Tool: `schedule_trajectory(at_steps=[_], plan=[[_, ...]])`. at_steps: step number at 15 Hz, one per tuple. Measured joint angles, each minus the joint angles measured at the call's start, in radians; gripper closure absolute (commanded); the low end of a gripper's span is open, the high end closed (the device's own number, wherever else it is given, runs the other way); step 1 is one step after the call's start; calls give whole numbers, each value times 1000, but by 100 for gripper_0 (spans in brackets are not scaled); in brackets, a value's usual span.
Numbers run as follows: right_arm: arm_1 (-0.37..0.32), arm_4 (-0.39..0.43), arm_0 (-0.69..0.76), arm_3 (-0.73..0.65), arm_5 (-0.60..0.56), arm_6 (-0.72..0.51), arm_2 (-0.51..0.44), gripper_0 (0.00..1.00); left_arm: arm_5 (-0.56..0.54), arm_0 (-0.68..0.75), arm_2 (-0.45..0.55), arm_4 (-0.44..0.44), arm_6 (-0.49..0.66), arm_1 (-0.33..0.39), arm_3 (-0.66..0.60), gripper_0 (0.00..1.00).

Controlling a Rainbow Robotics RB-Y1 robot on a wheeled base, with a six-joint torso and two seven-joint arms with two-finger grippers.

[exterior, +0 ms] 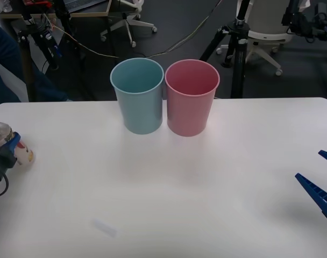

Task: Grasp the object on the table and drop it into the matching bin: aluminum can to the light blue bin, PET bottle to the pink bin.

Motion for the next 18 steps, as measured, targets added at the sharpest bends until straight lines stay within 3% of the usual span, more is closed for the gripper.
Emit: schedule_trajectory(at_steps=[7,10,18], plan=[[0,0,0,0,0,0,0,0,-57,24,7,-30,15,9,-14,100],[0,0,0,0,0,0,0,0,-68,129,7,-96,58,14,-153,100],[0,0,0,0,0,0,0,0,-194,399,6,-300,394,14,-533,100]])
